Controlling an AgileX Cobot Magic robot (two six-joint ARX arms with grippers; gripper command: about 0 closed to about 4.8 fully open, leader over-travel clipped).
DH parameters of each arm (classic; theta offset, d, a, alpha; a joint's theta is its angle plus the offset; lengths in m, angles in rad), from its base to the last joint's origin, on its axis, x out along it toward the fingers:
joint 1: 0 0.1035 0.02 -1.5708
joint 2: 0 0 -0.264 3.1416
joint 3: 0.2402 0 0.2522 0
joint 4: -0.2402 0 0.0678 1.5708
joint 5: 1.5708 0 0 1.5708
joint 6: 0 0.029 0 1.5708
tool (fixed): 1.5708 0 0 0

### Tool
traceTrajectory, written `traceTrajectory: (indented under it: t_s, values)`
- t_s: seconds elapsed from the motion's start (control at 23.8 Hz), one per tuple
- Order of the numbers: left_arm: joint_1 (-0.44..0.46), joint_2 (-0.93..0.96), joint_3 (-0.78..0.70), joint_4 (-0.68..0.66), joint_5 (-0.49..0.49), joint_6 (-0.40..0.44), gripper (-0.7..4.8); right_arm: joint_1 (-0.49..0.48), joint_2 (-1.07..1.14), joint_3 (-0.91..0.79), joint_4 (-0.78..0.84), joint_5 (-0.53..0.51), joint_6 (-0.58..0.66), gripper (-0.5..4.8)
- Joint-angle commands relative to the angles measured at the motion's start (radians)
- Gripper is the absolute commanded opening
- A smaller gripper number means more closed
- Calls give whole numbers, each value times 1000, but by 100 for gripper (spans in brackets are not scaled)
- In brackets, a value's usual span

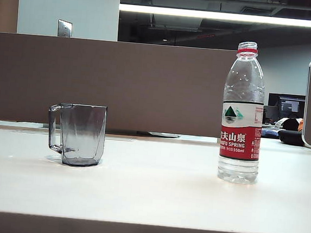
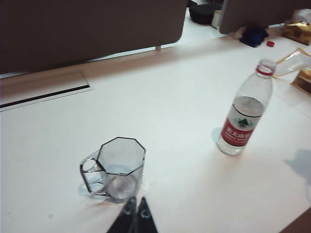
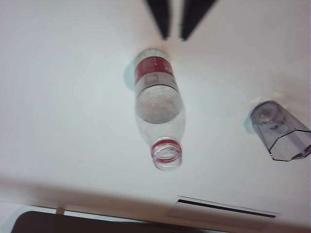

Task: Pick up the mineral water bottle on the table and pour water into the mug until it's half full.

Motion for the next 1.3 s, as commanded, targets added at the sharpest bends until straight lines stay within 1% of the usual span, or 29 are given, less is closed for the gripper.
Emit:
traceTrajectory:
  t_s: [0.04,0.08,0.21,0.29,0.38,0.46,0.5,0.55,0.59,0.63,0.67,0.8,0.88,1.01,1.22,1.3]
  values:
    - [-32,-1,8,-4,-9,9,-5,1,26,-7,48,2,-2,444]
    - [-37,-1,8,-3,-15,9,-5,1,32,-12,49,3,-2,479]
    - [-55,-1,8,-2,-16,19,-5,2,67,-63,76,0,-4,479]
    - [-61,-1,8,-2,-21,19,-5,2,76,-142,140,-14,-4,479]
    - [-61,-1,8,0,-20,34,-5,2,80,-262,297,-56,-4,479]
    - [-61,-1,8,0,-20,35,-5,2,80,-347,435,-91,-4,479]
    - [-61,-1,8,0,-20,35,-5,2,80,-417,559,-119,-4,479]
    - [-61,-1,8,0,-20,35,-5,2,81,-460,642,-129,-4,479]
    - [-61,-1,8,0,-20,39,-5,2,93,-536,793,-127,-4,479]
    - [-61,-1,8,0,-20,40,-5,2,113,-592,907,-128,-4,479]
    - [-61,-1,8,0,-20,40,-5,2,142,-624,965,-128,-4,479]
    - [-61,-1,8,0,-21,37,-5,2,256,-631,1015,-126,-4,479]
    - [-61,-1,8,1,-23,37,-5,2,362,-631,1118,-108,-4,479]
    - [-61,-1,8,-1,-23,37,-5,2,511,-629,1297,-37,-4,479]
    - [-61,-1,8,-4,-21,33,-5,2,656,-629,1459,-37,2,479]
    - [-61,-1,8,-7,-22,34,-5,2,698,-629,1521,-42,26,479]
